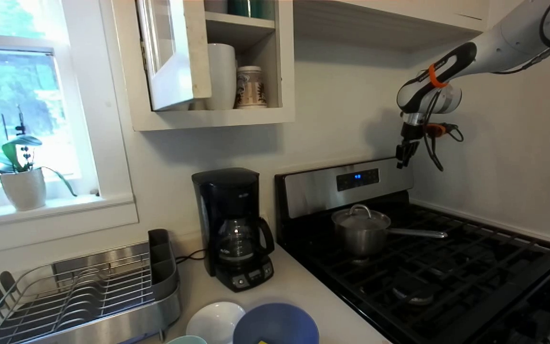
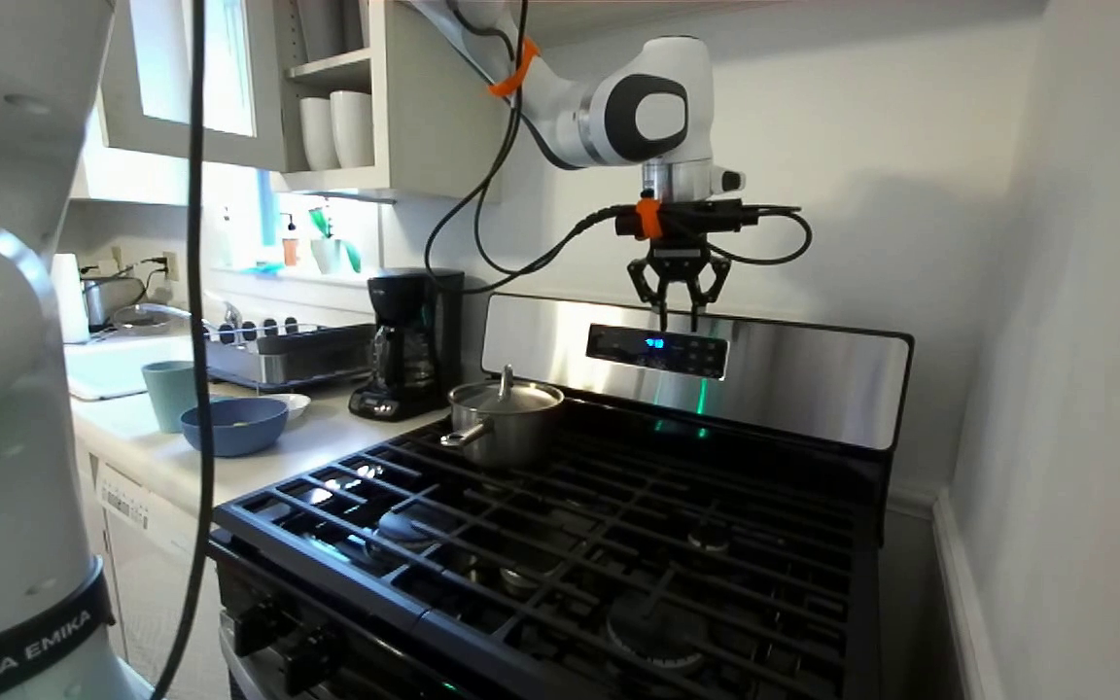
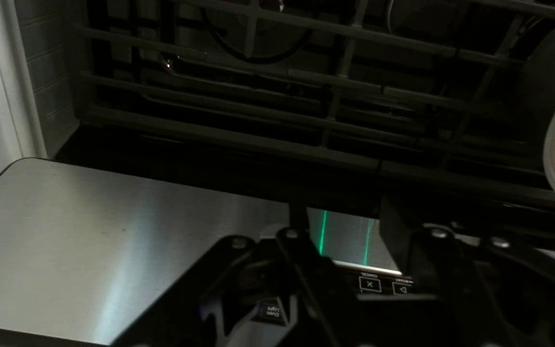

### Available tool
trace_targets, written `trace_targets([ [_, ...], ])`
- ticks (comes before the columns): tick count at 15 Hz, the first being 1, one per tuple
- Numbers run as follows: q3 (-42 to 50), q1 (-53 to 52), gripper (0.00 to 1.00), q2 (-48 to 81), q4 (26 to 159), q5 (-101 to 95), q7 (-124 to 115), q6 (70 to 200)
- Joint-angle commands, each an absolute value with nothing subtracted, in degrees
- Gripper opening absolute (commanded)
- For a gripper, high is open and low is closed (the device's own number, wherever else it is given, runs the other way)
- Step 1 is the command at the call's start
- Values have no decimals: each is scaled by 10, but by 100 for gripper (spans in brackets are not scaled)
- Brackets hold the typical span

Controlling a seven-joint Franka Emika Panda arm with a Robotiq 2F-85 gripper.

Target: Press a button on the stove

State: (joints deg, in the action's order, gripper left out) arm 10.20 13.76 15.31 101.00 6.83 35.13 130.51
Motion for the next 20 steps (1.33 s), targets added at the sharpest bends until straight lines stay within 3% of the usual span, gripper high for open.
trace_targets([
  [1, 84, 160, 13, 183, 967, 88, 355, 1319],
  [3, 80, 165, 1, 192, 953, 94, 344, 1297],
  [4, 82, 159, 18, 173, 981, 71, 345, 1312],
  [6, 80, 162, 3, 180, 974, 74, 343, 1311],
  [7, 79, 163, 2, 182, 971, 74, 342, 1310],
  [12, 76, 166, 0, 196, 954, 81, 341, 1284],
  [20, 59, 173, 0, 255, 915, 90, 335, 1351],
])
